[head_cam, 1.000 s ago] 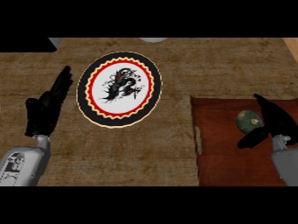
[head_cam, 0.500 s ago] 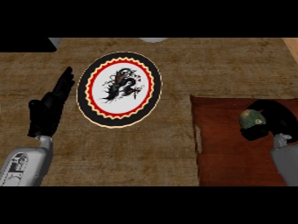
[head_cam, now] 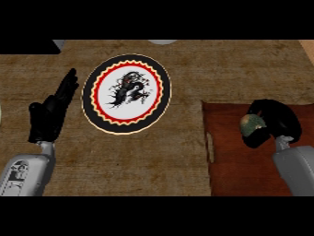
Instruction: Pick the squash from the tray and place it in the plate
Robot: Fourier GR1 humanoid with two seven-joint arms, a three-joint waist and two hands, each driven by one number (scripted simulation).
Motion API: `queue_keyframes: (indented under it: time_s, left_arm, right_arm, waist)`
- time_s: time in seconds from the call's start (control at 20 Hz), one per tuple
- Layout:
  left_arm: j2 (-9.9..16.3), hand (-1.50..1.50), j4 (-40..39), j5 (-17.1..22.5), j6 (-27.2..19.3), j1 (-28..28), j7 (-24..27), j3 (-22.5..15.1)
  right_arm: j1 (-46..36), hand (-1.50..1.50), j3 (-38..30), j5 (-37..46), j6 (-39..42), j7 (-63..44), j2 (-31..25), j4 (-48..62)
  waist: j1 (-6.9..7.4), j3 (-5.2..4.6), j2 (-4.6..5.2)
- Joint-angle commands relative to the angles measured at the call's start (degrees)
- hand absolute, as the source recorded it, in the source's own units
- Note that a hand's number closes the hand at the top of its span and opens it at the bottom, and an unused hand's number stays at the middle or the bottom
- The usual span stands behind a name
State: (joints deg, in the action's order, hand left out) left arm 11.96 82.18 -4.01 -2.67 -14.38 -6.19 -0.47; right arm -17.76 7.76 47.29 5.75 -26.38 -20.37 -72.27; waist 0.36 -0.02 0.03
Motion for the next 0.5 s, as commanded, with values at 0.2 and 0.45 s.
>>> queue_keyframes:
  time_s: [0.2,0.45]
  left_arm:
    - [-1.4,0.0,0.0,-0.6,-0.5,1.3,0.8,-0.4]
    - [-1.9,0.0,3.3,-1.1,-1.4,0.6,-3.7,-1.0]
  right_arm:
    - [-1.4,1.5,5.0,5.2,-8.1,6.6,3.1,-7.4]
    - [-4.7,1.5,5.4,4.8,-9.2,5.8,5.0,-19.0]
  waist:
    - [-0.36,0.04,-0.1]
    - [-0.4,0.04,-0.34]
